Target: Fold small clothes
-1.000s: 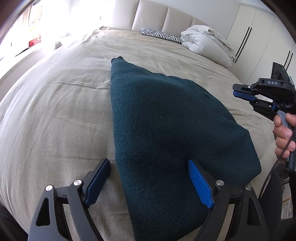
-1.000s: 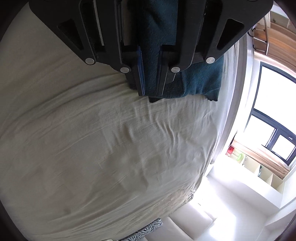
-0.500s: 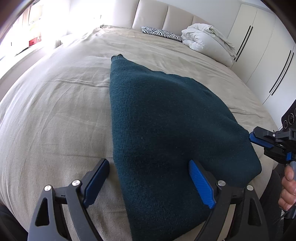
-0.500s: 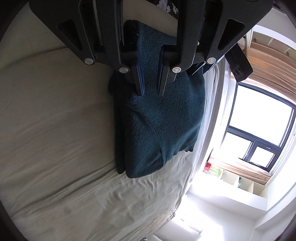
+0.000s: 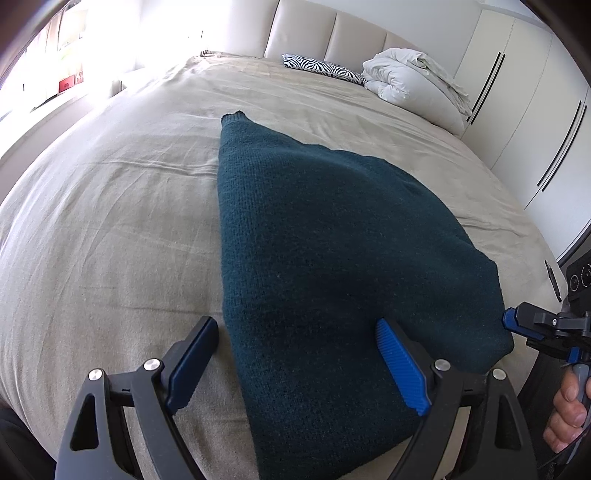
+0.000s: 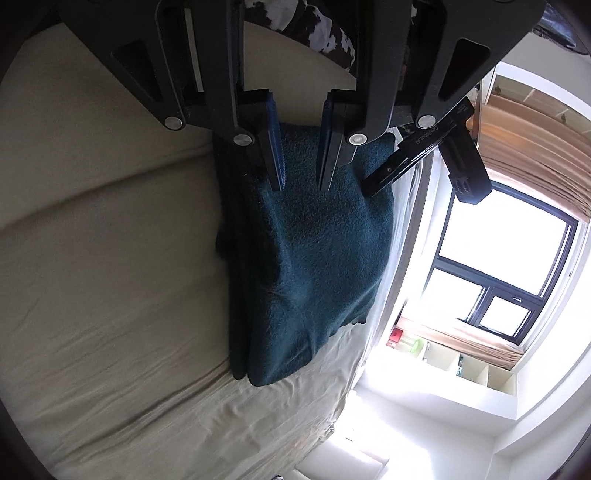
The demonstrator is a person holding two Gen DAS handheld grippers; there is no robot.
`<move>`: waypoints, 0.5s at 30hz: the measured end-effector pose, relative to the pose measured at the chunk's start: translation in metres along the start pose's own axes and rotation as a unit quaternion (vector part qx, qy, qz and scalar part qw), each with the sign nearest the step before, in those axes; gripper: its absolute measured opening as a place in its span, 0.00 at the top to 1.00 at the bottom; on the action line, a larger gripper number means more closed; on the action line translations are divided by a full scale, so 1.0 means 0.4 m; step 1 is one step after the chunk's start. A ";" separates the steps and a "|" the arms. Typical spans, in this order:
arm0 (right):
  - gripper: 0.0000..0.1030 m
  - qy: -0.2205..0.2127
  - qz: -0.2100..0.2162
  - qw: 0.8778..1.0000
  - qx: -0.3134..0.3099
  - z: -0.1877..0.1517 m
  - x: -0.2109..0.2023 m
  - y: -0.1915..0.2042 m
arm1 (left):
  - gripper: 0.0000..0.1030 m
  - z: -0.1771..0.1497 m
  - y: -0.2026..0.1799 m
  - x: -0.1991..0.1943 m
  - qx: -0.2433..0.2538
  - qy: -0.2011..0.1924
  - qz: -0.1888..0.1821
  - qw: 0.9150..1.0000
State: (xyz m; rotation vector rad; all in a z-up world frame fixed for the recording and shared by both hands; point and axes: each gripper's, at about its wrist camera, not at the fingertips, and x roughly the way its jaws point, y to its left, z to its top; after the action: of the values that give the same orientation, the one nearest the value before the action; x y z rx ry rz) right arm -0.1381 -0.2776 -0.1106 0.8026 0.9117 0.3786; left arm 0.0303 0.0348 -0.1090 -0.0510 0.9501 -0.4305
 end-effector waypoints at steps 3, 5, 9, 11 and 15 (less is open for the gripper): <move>0.83 0.012 0.004 1.000 -0.020 -0.005 0.008 0.027 | 0.13 -0.001 0.000 0.002 0.000 0.001 -0.001 1.000; 0.84 0.035 -0.019 0.999 0.001 -0.024 0.046 -0.019 | 0.13 -0.001 0.001 0.003 0.001 0.002 -0.002 1.000; 0.85 0.004 0.035 0.999 0.024 -0.060 0.033 -0.068 | 0.13 0.003 0.004 -0.002 0.001 -0.001 -0.002 1.000; 0.84 0.006 0.001 1.000 -0.004 -0.053 0.018 -0.035 | 0.14 0.008 0.001 -0.014 0.007 -0.012 0.004 1.000; 0.83 -0.028 -0.037 0.998 -0.050 -0.026 -0.026 0.031 | 0.14 0.039 -0.011 -0.072 0.027 -0.056 0.020 0.998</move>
State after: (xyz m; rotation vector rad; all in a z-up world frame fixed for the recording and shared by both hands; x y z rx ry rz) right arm -0.1520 -0.2710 -0.0991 0.6832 0.8617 0.3330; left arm 0.0270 0.0394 -0.0766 -0.0073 0.8265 -0.4128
